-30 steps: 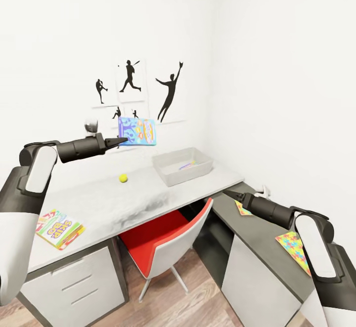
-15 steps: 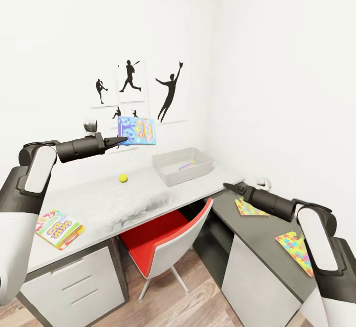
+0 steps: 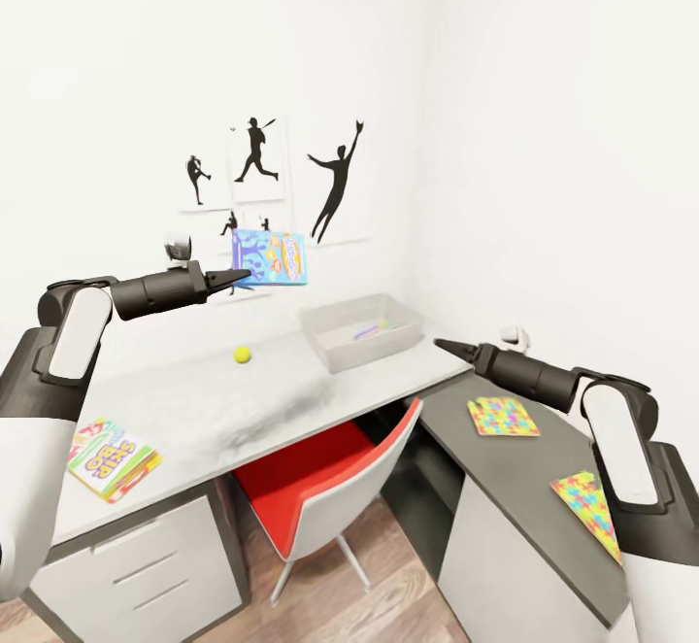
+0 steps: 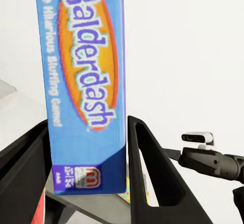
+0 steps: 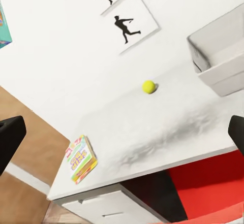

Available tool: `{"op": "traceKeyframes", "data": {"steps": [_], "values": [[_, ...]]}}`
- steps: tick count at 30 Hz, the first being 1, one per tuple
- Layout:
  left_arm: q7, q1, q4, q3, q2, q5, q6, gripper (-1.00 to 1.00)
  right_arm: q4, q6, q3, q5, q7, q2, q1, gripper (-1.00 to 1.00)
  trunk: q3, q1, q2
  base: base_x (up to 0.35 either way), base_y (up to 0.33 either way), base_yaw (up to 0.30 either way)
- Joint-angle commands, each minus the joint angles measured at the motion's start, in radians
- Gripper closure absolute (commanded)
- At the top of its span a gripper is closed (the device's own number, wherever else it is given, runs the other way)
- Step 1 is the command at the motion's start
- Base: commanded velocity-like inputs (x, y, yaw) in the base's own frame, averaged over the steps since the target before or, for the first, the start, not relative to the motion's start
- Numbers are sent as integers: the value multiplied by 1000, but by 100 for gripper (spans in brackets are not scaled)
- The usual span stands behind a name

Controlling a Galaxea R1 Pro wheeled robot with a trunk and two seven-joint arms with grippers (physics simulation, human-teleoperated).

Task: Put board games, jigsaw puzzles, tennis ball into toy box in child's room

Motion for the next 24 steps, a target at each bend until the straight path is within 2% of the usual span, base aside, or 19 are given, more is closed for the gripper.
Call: {"op": "traceKeyframes", "data": {"steps": [1, 7, 16, 24], "values": [[-5, -1, 1, -1, 0, -1, 3, 100, 0, 4, 0, 10, 10, 0, 0, -100, -2, 1, -2, 272, -143, 244], [-5, -1, 1, -2, 0, -1, 3, 100, 0, 4, 3, 10, 10, -1, 2, -100, -2, 1, -2, 220, -151, 279], [-5, 0, 2, -2, -1, -1, 3, 100, 1, 4, 3, 10, 14, -2, 6, -100, -2, 1, -2, 113, -137, 285], [-5, 0, 2, -1, -1, -1, 3, 100, 3, 4, 2, 9, 15, -2, 6, -100, -2, 1, -2, 220, 53, 61]]}}
